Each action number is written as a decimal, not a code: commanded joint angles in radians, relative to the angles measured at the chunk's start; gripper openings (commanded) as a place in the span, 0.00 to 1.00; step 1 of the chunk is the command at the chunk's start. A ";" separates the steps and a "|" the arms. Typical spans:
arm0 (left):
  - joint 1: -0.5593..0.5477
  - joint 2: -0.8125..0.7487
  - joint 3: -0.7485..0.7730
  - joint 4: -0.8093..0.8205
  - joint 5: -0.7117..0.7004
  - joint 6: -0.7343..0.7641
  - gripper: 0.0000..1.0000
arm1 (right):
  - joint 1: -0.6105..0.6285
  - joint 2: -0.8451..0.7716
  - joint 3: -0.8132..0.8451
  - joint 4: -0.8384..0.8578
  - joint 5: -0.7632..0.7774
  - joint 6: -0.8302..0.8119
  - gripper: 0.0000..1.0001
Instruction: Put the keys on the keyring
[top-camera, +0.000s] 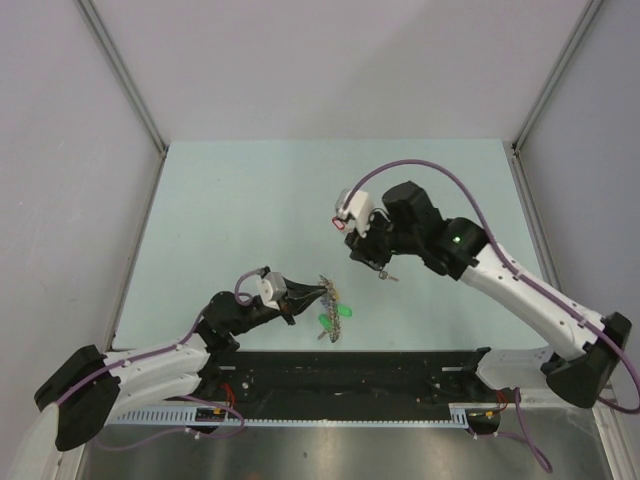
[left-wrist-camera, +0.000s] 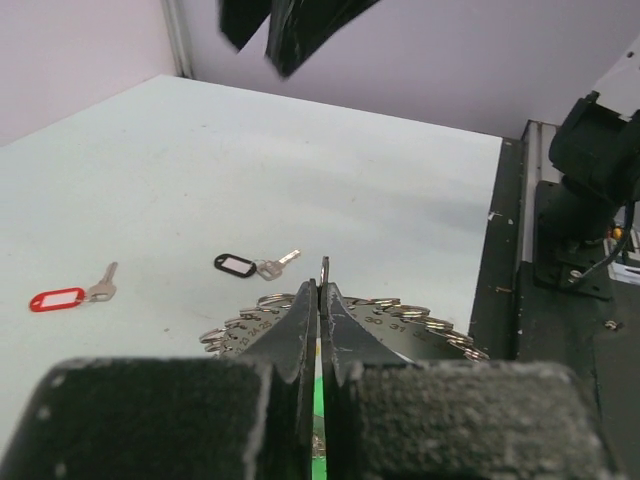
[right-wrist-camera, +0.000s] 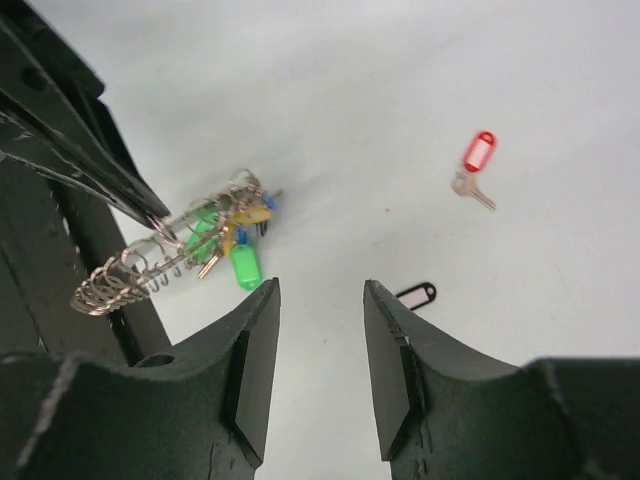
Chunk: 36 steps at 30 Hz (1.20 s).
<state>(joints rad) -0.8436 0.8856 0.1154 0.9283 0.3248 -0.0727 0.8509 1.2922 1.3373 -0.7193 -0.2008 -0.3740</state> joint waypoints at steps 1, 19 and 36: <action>0.046 -0.025 -0.022 0.168 0.003 -0.068 0.01 | -0.081 -0.142 -0.131 0.173 -0.066 0.141 0.43; 0.212 -0.004 -0.057 0.283 0.227 -0.157 0.01 | -0.214 -0.194 -0.460 0.408 0.230 0.414 0.54; 0.258 0.061 -0.011 0.233 0.323 -0.153 0.01 | -0.305 0.179 -0.464 0.446 0.183 0.437 0.31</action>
<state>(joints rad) -0.5976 0.9470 0.0566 1.1137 0.6308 -0.2279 0.5701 1.4220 0.8722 -0.3431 0.0299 0.0692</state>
